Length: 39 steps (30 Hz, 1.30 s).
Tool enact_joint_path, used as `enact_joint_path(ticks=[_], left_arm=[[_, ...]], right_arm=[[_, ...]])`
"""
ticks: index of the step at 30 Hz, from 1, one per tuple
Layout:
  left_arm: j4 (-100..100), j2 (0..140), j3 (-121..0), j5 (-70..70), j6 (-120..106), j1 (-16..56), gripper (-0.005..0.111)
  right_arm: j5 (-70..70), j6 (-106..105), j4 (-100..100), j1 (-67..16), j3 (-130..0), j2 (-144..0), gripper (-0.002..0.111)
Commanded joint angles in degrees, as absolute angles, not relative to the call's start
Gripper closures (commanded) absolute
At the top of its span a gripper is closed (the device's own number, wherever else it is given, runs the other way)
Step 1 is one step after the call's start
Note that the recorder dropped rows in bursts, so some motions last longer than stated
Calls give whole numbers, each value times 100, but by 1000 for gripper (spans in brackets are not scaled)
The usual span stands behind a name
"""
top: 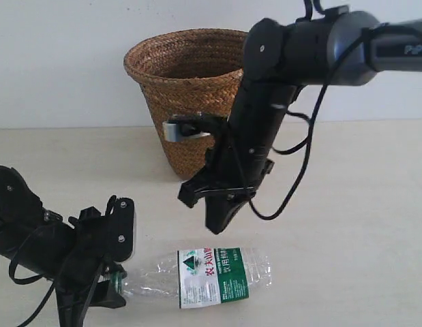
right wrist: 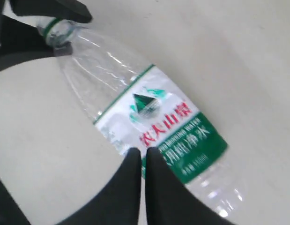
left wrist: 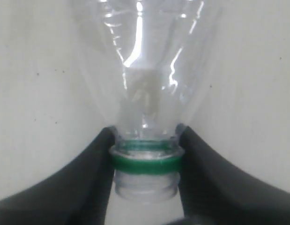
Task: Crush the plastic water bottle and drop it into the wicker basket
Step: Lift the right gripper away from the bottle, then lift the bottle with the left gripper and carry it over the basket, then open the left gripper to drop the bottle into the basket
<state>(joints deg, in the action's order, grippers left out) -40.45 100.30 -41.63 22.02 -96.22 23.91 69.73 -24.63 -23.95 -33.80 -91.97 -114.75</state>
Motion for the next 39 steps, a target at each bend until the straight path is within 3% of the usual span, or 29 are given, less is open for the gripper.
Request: enact_joint_path(ticks=[1,8,14,22,26,29,32,34,36,39], left_arm=[[-4070,9512,-4142,2286,-9571,2397,102],[-4280,8913,-4212,2613,-9598,2386,102],[-4648,8900,-4679,3094,-9598,2386,102],[-4683,8780,-6047,3186,-9200,2191,102],[-5043,8932,-6895,1596,-9195,2058,102],[-5089,9409,-7584,1353,-9287,2058,82],[-5016,9904,-8102,1212,-9028,2058,33],[-5016,10124,-8336,1169,-8909,2058,13],[-5013,10181,-8400,1197,-8937,2058,12],[-5001,10147,-8400,1117,-8949,2058,22]], right_arm=[[6996,-1897,-1389,-2952,-8927,-10653,108],[6996,-1866,-1183,-1161,-7712,-8927,108],[6938,-2007,-998,-272,-6879,-8451,108],[6027,-2135,-1345,-27,-6259,-8458,108],[5918,-2488,-1857,-27,-6202,-8458,108],[5931,-2700,-2169,-27,-6202,-8458,108],[6074,-2757,-2325,-27,-6202,-8458,108],[6192,-2757,-2353,-59,-6183,-8458,108],[6268,-2790,-2397,-68,-6183,-8458,108],[6208,-2917,-2497,-68,-6183,-8458,108]])
